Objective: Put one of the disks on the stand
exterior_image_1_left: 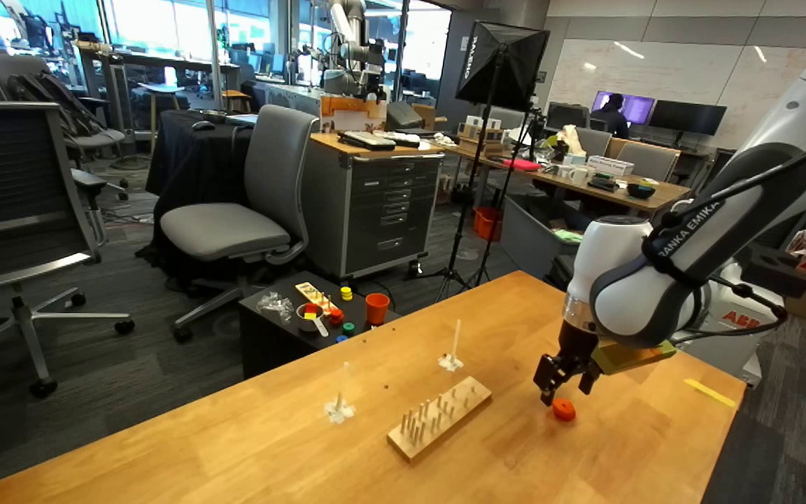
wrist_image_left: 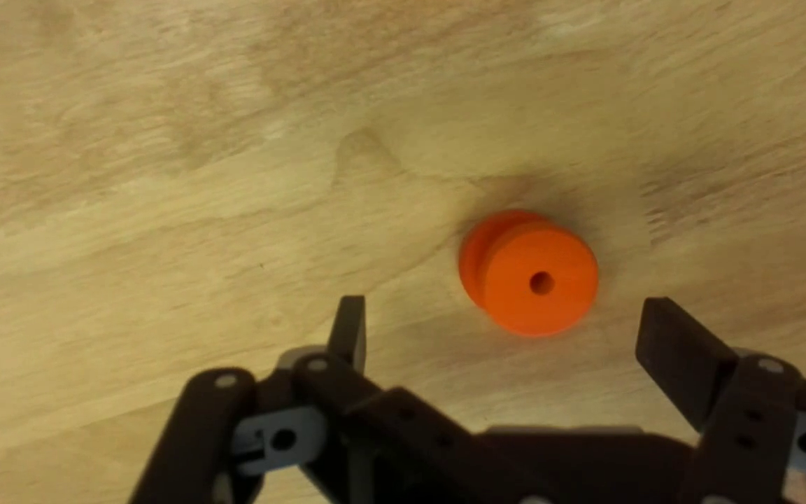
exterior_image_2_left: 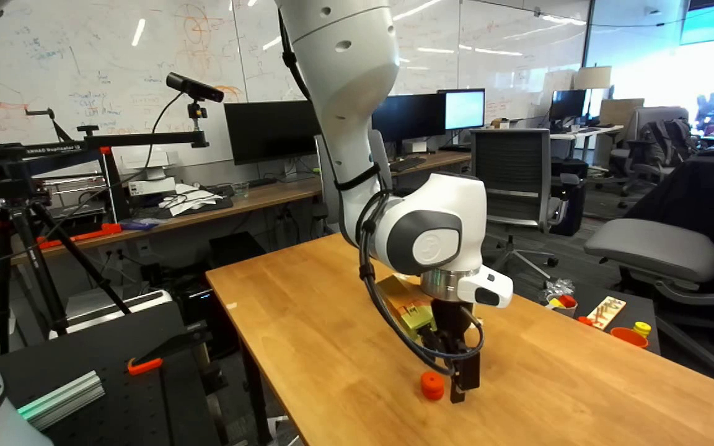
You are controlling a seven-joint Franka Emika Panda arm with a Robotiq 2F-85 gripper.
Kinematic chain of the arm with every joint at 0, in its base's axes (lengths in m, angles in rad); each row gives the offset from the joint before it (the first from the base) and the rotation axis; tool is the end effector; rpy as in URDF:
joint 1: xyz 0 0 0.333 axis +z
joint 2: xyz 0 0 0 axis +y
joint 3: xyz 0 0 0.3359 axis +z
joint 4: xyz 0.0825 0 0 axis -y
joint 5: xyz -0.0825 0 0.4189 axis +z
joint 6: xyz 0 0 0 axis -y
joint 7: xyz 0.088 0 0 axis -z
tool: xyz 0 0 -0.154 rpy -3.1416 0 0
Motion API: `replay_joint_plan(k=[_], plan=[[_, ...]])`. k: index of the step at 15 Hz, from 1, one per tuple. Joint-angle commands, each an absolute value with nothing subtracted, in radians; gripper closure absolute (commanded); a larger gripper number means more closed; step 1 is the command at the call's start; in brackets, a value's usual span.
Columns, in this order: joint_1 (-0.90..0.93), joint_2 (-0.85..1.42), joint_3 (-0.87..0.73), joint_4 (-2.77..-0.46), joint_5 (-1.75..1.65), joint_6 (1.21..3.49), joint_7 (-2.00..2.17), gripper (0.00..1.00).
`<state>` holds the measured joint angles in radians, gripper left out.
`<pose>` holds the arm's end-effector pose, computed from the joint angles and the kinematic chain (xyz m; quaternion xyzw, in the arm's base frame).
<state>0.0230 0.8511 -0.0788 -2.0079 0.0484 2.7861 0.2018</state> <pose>0.5792 -0.0406 -0.0453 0.9894 -0.1389 -0.0329 0.0249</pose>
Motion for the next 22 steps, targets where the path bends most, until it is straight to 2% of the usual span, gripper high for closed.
replay_joint_plan(k=[1,4,5,6,7,8,10,12,13,15,18,22], plan=[[0.033,0.871,-0.077,-1.977,0.06,2.792,0.203,0.26],[0.034,0.868,-0.071,-1.978,0.063,2.79,0.204,0.47],[0.037,0.866,-0.072,-1.98,0.063,2.789,0.207,0.45],[0.035,0.864,-0.069,-1.981,0.065,2.788,0.208,0.16],[0.037,0.862,-0.07,-1.983,0.064,2.789,0.208,0.19],[0.039,0.86,-0.07,-1.986,0.064,2.79,0.209,0.18],[0.042,0.857,-0.07,-1.989,0.065,2.791,0.21,0.04],[0.047,0.856,-0.071,-1.992,0.063,2.791,0.211,0.0],[0.049,0.856,-0.072,-1.992,0.063,2.791,0.212,0.23],[0.055,0.856,-0.072,-1.993,0.061,2.791,0.213,0.27],[0.061,0.855,-0.072,-1.993,0.06,2.791,0.213,0.53],[0.063,0.853,-0.072,-1.994,0.061,2.791,0.212,0.82]])
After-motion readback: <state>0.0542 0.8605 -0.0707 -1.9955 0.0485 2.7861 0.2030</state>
